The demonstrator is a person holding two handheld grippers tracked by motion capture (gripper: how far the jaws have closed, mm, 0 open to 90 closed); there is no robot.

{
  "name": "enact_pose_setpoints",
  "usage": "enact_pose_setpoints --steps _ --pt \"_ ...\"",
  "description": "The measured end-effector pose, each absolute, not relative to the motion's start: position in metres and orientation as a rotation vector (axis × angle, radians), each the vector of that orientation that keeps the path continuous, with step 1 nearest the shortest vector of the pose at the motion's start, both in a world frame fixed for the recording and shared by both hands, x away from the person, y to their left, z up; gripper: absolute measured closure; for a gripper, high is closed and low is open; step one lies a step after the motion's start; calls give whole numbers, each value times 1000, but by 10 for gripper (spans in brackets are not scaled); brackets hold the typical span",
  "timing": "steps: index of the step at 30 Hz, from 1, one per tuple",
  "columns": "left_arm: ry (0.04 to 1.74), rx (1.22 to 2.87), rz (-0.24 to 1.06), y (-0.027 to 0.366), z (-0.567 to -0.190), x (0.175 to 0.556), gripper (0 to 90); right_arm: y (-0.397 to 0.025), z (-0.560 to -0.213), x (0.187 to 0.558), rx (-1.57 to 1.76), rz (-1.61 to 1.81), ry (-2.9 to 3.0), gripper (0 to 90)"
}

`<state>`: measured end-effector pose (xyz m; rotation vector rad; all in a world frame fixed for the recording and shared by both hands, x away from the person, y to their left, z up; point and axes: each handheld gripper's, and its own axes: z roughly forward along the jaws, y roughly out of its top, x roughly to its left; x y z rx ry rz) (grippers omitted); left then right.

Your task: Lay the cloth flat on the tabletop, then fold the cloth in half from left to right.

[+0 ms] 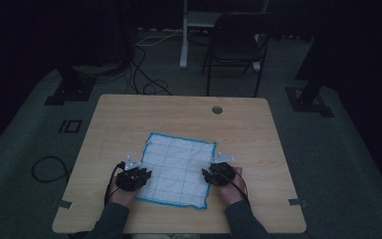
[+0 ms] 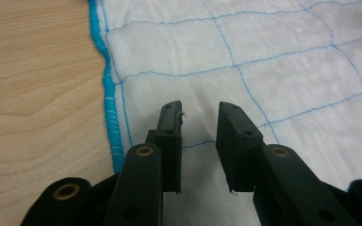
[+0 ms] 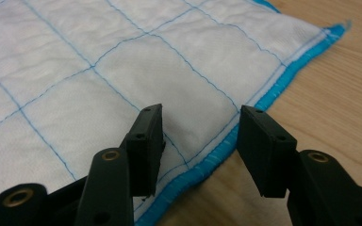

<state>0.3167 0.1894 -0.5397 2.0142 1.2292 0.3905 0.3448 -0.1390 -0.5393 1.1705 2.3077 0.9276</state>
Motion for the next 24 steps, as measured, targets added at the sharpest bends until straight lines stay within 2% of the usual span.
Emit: enact_pose_setpoints --steps 24 --pt "1192 2024 356 179 -540 301 688 -152 -541 352 1225 955 2277 516"
